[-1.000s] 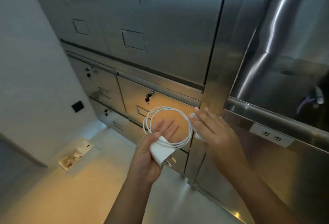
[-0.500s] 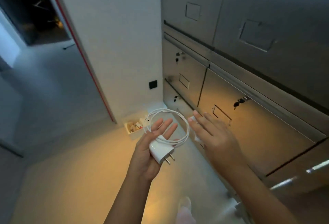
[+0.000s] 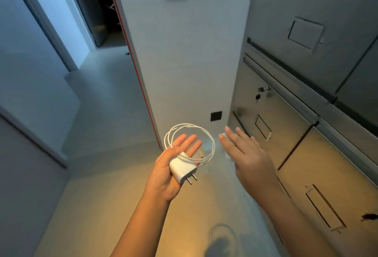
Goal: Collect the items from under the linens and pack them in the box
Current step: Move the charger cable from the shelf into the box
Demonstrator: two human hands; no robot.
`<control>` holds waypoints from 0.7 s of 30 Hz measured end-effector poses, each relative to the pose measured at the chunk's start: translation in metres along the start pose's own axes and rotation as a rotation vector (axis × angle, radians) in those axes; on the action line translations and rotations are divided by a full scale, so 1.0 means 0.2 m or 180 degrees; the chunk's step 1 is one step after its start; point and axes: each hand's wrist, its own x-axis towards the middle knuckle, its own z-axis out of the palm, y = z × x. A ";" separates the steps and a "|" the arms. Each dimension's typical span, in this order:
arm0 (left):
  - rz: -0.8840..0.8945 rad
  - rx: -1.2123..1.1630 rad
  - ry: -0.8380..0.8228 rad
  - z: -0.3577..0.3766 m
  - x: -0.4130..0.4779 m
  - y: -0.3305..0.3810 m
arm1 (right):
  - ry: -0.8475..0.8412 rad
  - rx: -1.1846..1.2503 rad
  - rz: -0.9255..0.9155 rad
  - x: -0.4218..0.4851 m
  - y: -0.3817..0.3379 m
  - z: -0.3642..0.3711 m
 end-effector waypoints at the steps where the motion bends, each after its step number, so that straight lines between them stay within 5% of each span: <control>1: 0.0030 -0.0036 0.0033 0.00 0.05 0.02 | -0.0028 0.0029 0.0007 0.06 0.03 0.04; 21: -0.0218 -0.0220 0.0431 -0.28 1.36 0.52 | -0.0424 0.0020 0.0088 1.04 0.40 1.06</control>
